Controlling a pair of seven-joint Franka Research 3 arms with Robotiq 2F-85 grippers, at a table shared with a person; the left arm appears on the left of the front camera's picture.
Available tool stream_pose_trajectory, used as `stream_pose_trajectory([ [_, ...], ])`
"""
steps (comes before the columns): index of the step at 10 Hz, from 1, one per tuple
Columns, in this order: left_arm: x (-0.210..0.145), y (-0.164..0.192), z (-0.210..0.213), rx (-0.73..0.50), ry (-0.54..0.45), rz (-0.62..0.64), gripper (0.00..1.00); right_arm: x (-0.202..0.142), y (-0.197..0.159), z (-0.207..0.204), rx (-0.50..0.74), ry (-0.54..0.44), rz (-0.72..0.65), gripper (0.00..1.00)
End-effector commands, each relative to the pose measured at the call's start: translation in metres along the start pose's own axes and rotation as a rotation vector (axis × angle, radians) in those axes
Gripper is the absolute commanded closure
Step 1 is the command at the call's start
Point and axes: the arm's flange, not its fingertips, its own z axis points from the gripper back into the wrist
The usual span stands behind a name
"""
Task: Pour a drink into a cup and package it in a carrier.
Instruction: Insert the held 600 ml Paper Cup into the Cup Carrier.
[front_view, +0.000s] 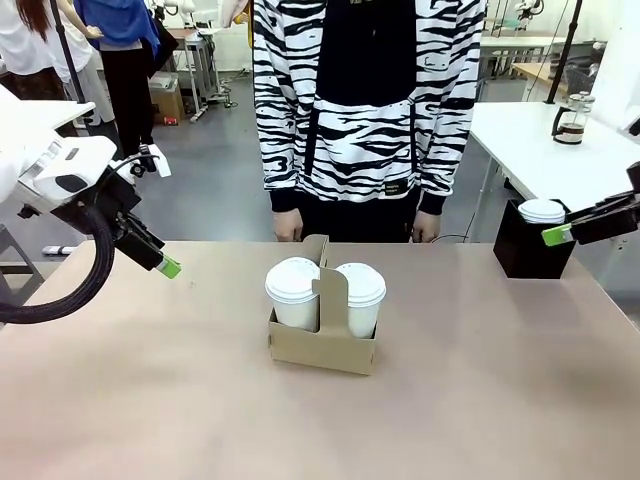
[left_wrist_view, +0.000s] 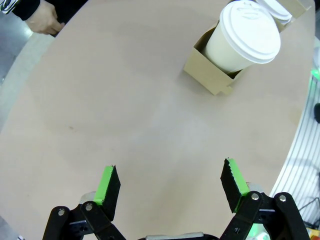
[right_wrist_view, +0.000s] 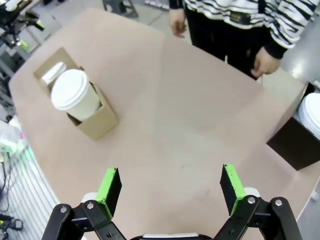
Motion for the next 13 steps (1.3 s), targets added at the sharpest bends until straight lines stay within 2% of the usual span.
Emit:
stream_pose_trajectory([
  [1, -0.0007, 0.0006, 0.0011, -0.009, -0.013, -0.001, 0.0, -0.0017, -0.0051, -0.0009, 0.002, -0.014, 0.004, 0.0],
  [13, -0.0007, 0.0006, 0.0011, -0.009, -0.013, -0.001, 0.0, -0.0017, -0.0051, -0.0009, 0.002, -0.014, 0.004, 0.0],
])
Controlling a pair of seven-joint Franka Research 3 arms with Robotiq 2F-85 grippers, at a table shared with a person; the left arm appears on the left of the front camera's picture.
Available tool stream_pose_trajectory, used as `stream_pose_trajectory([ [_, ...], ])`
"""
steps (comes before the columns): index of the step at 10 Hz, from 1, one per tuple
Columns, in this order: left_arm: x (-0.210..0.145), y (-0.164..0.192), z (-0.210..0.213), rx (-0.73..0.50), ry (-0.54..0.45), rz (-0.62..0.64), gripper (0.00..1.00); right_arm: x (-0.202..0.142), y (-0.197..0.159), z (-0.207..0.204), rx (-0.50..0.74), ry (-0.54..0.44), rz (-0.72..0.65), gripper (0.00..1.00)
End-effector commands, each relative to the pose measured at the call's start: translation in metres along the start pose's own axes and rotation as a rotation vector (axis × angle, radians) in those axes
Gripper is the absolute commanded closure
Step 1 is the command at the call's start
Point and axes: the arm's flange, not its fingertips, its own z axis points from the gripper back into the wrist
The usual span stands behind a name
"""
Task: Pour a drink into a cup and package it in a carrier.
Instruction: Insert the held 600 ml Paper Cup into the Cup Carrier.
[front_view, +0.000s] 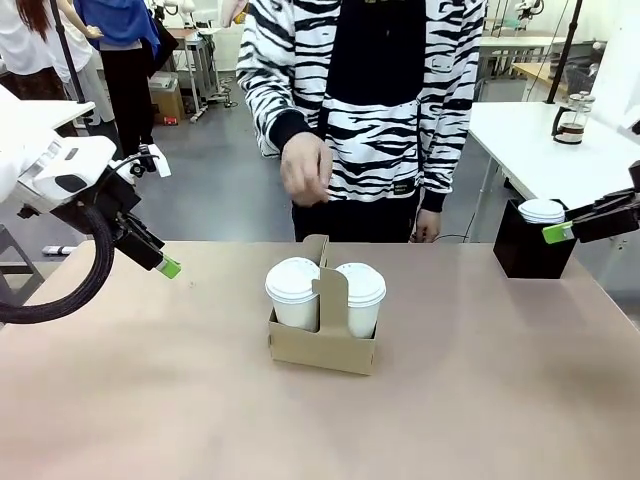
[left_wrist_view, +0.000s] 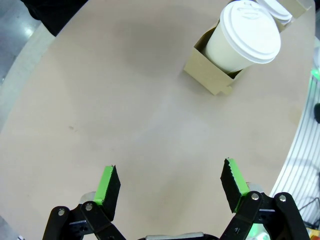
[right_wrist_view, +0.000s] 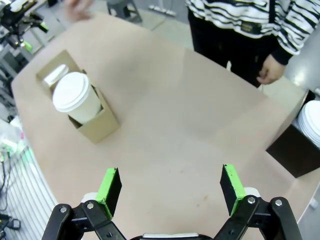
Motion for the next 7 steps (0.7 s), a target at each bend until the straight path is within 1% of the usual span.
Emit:
stream_pose_trajectory([
  [1, -0.0006, 0.0005, 0.001, -0.009, -0.013, -0.001, 0.0, -0.0015, -0.0001, -0.0008, -0.014, 0.017, -0.017, 0.0],
  [7, -0.0006, 0.0005, 0.001, -0.009, -0.013, -0.001, 0.0, -0.0015, -0.0001, -0.0008, -0.014, 0.017, -0.017, 0.0],
])
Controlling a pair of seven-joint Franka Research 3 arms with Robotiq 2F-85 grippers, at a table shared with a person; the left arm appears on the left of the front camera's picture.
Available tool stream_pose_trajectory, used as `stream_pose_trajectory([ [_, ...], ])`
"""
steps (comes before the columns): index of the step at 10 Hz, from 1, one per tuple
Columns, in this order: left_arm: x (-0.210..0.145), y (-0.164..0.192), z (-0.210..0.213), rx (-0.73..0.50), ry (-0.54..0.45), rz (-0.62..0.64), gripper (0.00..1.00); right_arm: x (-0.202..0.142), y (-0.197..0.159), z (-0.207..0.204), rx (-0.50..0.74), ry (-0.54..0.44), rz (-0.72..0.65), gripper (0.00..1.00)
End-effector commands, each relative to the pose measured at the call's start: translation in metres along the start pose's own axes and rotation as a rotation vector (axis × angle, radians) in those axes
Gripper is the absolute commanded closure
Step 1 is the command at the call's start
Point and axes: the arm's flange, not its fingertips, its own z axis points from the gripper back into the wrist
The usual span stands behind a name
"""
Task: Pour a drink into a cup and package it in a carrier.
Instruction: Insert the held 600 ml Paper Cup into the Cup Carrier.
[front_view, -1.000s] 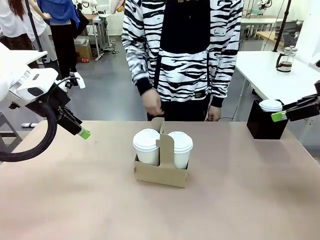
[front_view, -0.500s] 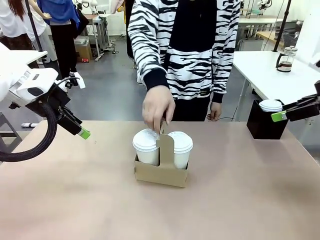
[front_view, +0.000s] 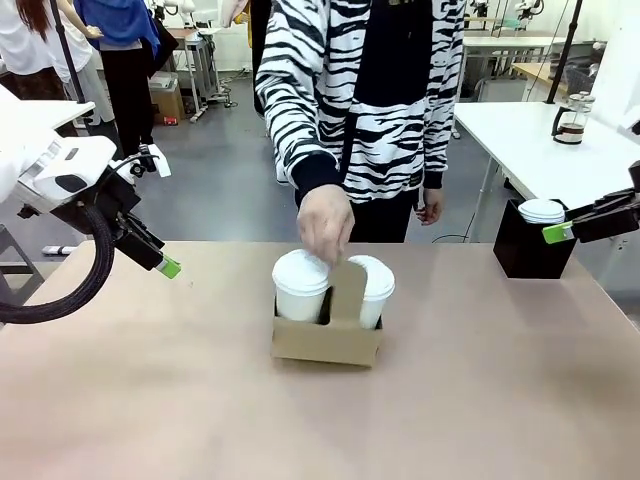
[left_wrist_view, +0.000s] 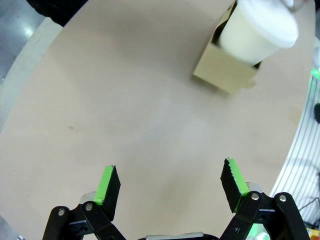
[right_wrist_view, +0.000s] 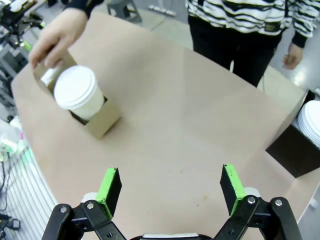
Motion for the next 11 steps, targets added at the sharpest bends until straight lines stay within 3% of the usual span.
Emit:
stream_pose_trajectory([
  [1, -0.0006, 0.0005, 0.001, -0.009, -0.013, -0.001, 0.0, -0.0015, 0.0, -0.0009, -0.012, 0.017, -0.017, 0.0],
  [11, -0.0006, 0.0005, 0.001, -0.009, -0.013, -0.001, 0.0, -0.0015, 0.0, -0.0009, -0.012, 0.017, -0.017, 0.0],
])
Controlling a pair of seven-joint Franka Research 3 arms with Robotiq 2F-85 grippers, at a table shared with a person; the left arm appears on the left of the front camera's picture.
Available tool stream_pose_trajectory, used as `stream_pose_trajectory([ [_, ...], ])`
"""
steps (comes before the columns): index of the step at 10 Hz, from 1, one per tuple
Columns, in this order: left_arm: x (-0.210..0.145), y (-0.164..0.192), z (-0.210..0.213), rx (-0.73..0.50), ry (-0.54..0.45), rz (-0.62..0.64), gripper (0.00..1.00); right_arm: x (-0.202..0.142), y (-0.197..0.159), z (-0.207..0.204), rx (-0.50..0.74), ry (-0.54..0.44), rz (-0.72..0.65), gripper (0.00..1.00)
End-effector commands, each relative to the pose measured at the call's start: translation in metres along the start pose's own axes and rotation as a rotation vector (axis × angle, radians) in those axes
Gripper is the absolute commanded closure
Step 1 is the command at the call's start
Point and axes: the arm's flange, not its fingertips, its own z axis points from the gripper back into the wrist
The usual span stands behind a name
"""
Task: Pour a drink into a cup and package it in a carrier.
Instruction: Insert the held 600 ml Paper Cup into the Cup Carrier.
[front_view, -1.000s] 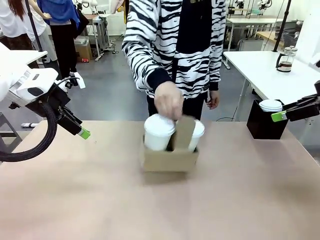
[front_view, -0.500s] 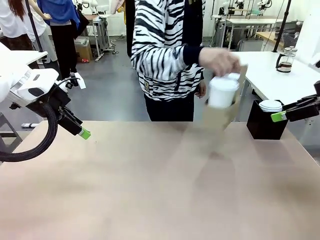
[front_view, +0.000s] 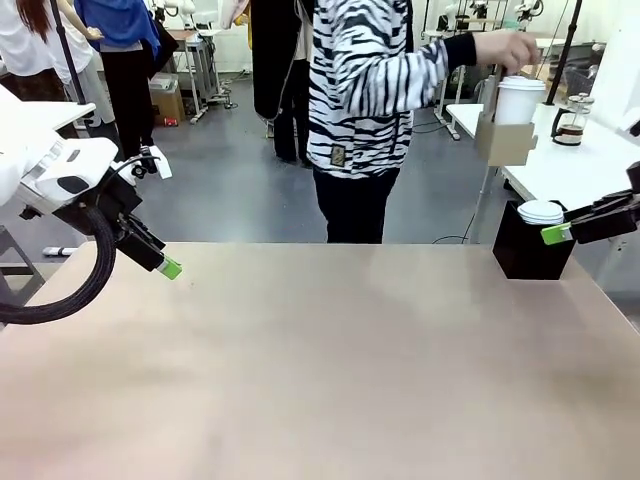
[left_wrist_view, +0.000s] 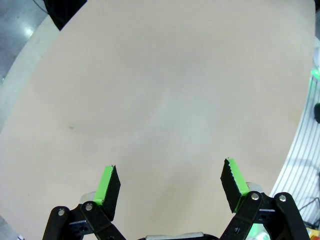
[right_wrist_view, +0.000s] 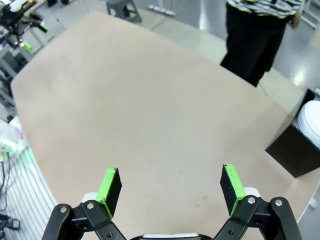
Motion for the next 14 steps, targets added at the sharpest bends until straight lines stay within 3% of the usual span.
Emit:
stream_pose_trajectory([
  [1, -0.0006, 0.0005, 0.001, -0.009, -0.013, -0.001, 0.0, -0.0016, 0.0, -0.0007, -0.011, 0.017, -0.018, 0.0],
  [14, -0.0006, 0.0005, 0.001, -0.009, -0.013, -0.001, 0.0, -0.0016, 0.0, -0.0007, -0.011, 0.017, -0.018, 0.0],
])
